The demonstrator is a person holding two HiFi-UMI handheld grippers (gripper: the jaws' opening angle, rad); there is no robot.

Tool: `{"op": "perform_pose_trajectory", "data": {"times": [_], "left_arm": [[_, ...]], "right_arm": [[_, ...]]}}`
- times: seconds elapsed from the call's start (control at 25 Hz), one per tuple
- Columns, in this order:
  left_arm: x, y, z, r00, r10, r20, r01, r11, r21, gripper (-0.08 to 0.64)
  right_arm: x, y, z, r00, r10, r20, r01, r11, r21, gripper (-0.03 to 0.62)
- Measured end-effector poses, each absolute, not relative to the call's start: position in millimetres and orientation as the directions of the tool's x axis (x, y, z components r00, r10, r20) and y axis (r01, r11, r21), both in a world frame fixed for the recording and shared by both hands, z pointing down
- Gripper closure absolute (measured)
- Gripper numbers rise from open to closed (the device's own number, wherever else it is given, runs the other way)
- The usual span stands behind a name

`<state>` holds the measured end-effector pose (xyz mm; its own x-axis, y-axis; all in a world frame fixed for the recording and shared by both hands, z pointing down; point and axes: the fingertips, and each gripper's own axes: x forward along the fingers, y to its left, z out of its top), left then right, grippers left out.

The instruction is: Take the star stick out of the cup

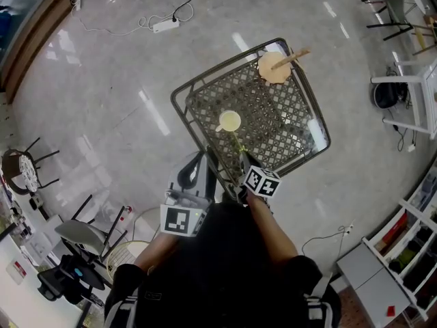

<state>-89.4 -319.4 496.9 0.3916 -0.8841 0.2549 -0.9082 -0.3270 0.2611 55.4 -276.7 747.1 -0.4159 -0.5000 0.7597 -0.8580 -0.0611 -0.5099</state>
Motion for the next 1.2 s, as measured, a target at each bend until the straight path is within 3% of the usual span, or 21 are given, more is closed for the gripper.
{"op": "perform_pose_trajectory", "data": {"times": [0.6, 1.2], "left_arm": [[-68.9, -252.7, 469.3, 0.375, -0.908, 0.186, -0.921, -0.341, 0.187, 0.546], [-30.2, -86.1, 416.1, 0.280, -0.958, 0.054, -0.956, -0.273, 0.109, 0.546]], "right_arm": [[81.8, -247.7, 710.1, -0.408, -0.593, 0.694, -0.868, 0.018, -0.496, 0.572], [125.0, -139.8, 615.4, -0.482, -0.720, 0.499, -0.837, 0.210, -0.506, 0.572]]}}
